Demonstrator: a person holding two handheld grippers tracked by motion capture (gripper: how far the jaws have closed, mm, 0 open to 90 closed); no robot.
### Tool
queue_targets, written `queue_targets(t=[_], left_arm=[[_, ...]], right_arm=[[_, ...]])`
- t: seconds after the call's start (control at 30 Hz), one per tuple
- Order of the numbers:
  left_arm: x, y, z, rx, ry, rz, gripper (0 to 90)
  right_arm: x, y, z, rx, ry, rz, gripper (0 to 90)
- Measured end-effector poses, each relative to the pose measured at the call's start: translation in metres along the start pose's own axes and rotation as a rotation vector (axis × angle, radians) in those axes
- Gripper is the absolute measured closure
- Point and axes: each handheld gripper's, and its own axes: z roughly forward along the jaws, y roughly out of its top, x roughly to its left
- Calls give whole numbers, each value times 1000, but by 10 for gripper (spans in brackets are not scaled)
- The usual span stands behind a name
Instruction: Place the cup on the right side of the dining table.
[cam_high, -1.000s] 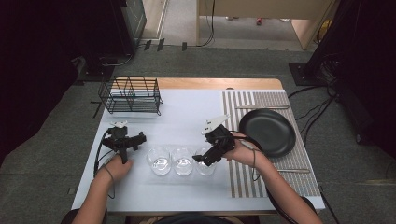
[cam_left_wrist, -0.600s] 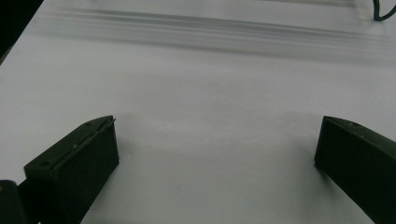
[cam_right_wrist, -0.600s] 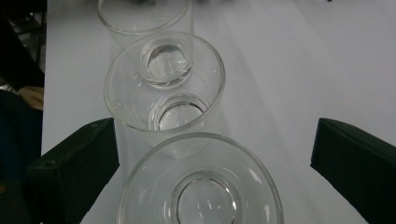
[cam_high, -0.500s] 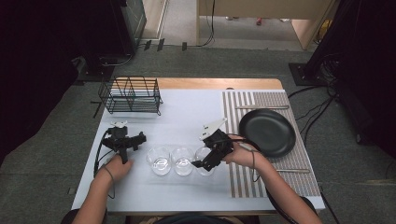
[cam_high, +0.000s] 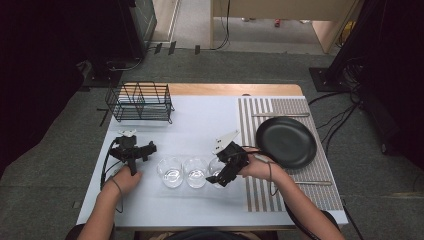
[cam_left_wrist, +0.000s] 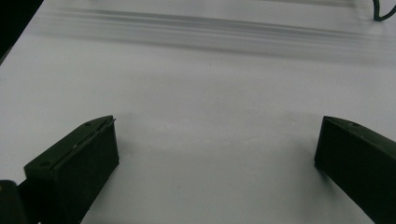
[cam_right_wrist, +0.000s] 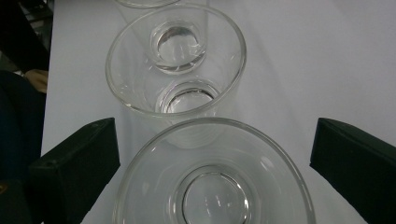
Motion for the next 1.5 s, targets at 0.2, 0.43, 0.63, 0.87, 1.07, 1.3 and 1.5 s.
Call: queue_targets(t=[0.2,0.43,0.63,0.87,1.07,1.3,1.5], left_arm=[[0,0,0,0,0,0,0],[0,0,0,0,0,0,0],[0,0,0,0,0,0,0],[0,0,0,0,0,0,0],[0,0,0,0,0,0,0],[0,0,0,0,0,0,0],[0,0,0,0,0,0,0]], right_arm=[[0,-2,5,19,6,-8,15],[-1,-4,7,28,9,-10,15],[-3,-7,10,37,11,-8,15],[-2,-9,12,53,4,-22,16],[-2,-11,14,76,3,-35,18],[-1,-11,14,91,0,-43,107],[-1,-11,13,93,-4,-55,110]])
